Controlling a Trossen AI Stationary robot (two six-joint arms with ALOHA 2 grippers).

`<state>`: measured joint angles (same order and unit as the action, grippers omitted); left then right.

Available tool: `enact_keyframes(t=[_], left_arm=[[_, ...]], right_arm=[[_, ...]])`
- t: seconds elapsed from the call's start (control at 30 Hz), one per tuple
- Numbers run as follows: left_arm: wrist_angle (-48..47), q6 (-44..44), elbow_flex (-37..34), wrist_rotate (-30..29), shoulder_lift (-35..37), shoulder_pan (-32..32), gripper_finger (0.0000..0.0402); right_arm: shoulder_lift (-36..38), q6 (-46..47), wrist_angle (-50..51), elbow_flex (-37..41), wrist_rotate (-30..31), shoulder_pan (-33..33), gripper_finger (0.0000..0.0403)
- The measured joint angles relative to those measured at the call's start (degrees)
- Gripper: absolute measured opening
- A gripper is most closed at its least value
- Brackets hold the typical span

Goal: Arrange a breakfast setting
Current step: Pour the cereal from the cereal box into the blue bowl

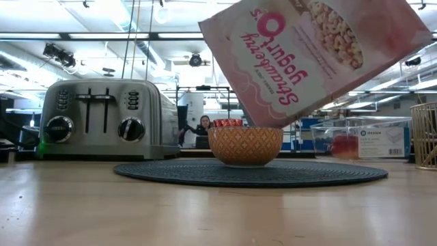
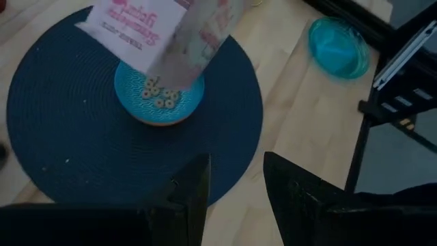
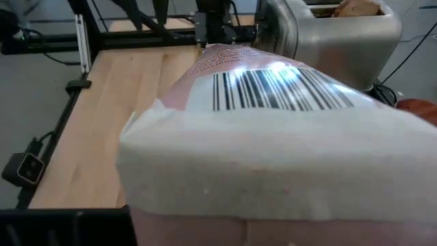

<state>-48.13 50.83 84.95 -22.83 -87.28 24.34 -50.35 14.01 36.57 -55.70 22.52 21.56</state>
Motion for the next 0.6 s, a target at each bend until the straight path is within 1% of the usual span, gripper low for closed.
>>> enact_keyframes(t=[0.1,0.2,0.27,0.4,0.6], left_arm=[[0.54,0.02,0.00,0.00,0.06,0.00,0.0144],[0.53,0.65,0.00,0.00,0.06,0.00,0.0144],[0.52,1.07,0.00,0.00,0.06,-0.04,0.0144],[0.54,1.13,0.00,0.00,0.06,-0.11,0.0144],[0.56,1.51,0.00,0.00,0.06,-0.11,0.0144]], right_arm=[[0.09,0.29,-0.68,-0.65,0.08,0.00,0.0162],[0.00,0.77,1.39,-0.45,0.52,0.00,0.0162],[-0.04,0.85,-0.06,-0.51,0.14,0.00,0.0162],[-0.02,0.88,0.69,-0.53,0.16,0.00,0.0162],[0.09,0.49,0.82,-0.50,1.80,0.12,0.0162]])
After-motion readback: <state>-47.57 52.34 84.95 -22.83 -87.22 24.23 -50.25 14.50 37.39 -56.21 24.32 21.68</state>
